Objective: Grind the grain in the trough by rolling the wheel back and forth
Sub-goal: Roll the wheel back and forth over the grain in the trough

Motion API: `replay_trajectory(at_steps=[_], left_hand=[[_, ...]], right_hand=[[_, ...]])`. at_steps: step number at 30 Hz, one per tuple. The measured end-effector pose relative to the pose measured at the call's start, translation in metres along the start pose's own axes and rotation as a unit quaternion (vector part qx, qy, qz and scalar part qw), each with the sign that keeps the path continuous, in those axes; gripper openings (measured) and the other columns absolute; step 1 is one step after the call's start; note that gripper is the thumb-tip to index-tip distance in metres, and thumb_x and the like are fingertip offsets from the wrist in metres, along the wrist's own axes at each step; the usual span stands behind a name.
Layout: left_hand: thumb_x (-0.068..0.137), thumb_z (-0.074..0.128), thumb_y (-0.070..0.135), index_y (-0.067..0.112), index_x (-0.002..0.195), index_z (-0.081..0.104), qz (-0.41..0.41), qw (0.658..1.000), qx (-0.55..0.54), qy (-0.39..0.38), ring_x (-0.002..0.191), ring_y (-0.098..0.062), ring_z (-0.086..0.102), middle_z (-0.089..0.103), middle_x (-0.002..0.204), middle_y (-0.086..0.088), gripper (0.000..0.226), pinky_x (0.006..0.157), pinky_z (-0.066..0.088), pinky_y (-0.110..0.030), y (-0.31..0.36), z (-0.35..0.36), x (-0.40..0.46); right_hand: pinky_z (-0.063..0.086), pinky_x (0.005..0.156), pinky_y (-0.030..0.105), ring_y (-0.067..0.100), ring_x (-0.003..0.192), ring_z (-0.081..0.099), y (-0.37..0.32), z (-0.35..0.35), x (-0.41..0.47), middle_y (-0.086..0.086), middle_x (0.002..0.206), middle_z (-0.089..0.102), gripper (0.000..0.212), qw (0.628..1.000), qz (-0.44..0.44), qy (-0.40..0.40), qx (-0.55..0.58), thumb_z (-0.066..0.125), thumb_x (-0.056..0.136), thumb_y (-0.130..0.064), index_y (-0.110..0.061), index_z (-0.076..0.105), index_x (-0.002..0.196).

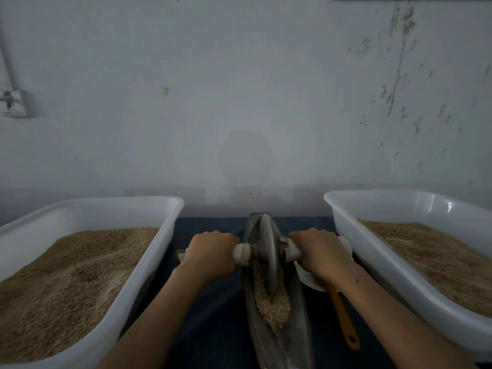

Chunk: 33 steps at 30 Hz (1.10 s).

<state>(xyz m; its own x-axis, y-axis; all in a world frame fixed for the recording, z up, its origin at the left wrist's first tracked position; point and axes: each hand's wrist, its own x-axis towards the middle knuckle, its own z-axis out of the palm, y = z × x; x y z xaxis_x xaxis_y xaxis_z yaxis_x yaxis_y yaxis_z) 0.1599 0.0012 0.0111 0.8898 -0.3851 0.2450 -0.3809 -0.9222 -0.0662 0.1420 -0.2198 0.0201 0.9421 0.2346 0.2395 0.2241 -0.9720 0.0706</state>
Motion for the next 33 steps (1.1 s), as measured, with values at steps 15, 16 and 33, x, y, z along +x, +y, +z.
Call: replay_trajectory(at_steps=[15,16,33], left_hand=[[0.082,0.064,0.035,0.026,0.1,0.06,0.016,0.996,-0.018,-0.091,0.079,-0.009,0.055,0.062,0.09,0.008,0.021,0.071,0.041,-0.025,-0.001,-0.004,0.0],[0.083,0.062,0.036,0.027,0.1,0.059,0.013,0.997,-0.01,-0.07,0.08,-0.01,0.057,0.064,0.092,0.007,0.02,0.072,0.043,-0.026,0.0,-0.003,-0.001],[0.081,0.062,0.034,0.032,0.095,0.056,0.041,0.998,-0.019,-0.044,0.09,-0.012,0.061,0.066,0.096,0.008,0.016,0.077,0.043,-0.026,-0.004,-0.006,-0.003]], right_hand=[[0.042,0.07,0.027,0.017,0.085,0.059,0.006,-0.007,0.003,0.002,0.103,0.066,0.026,0.991,-0.014,-0.13,0.013,0.062,0.084,-0.019,-0.023,0.062,0.11],[0.044,0.072,0.028,0.018,0.088,0.061,0.006,-0.005,0.003,0.002,0.104,0.066,0.026,0.993,-0.012,-0.118,0.012,0.061,0.085,-0.019,-0.023,0.062,0.11],[0.041,0.07,0.027,0.016,0.083,0.057,0.006,-0.008,0.005,0.001,0.103,0.065,0.034,0.99,-0.013,-0.139,0.021,0.062,0.084,-0.018,-0.024,0.06,0.117]])
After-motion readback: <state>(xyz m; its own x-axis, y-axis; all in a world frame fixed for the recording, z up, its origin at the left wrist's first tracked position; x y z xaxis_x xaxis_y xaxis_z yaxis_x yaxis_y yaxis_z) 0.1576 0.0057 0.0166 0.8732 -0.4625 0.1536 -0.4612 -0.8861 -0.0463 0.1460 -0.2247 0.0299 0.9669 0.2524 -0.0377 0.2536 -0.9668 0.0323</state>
